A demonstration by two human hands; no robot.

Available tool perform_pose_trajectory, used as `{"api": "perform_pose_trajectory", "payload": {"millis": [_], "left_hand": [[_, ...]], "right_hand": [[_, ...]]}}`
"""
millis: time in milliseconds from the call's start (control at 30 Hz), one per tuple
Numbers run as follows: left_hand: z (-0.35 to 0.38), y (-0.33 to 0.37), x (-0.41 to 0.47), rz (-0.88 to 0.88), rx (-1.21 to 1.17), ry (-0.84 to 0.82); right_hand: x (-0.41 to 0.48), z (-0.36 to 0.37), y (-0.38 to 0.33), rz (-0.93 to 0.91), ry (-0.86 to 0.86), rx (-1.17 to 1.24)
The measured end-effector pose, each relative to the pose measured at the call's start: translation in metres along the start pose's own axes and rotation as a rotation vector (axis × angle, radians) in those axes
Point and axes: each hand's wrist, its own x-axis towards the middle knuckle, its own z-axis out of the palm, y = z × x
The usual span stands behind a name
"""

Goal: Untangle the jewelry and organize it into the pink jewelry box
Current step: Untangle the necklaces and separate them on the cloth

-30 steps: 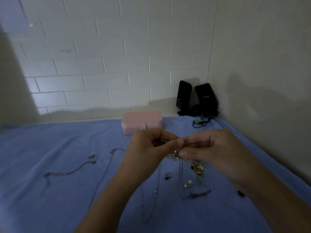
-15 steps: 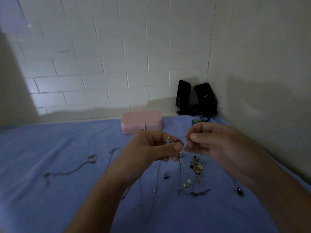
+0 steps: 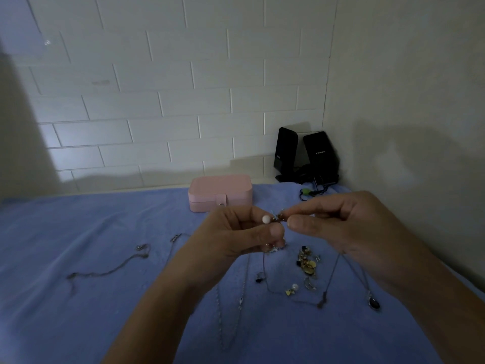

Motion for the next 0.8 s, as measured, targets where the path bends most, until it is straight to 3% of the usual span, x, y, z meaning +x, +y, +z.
{"api": "perform_pose_trajectory", "payload": {"millis": [300,800], "left_hand": [[0.001,-0.003,0.002,0.008,-0.006,0.066],[0.013,-0.011,0.005,0.074,0.134,0.132]], "right_hand": [[0.003,0.005,0.012,-0.047,0.118,-0.111],[0.004,0.011,0.018,-0.108,0.142,-0.17]]}}
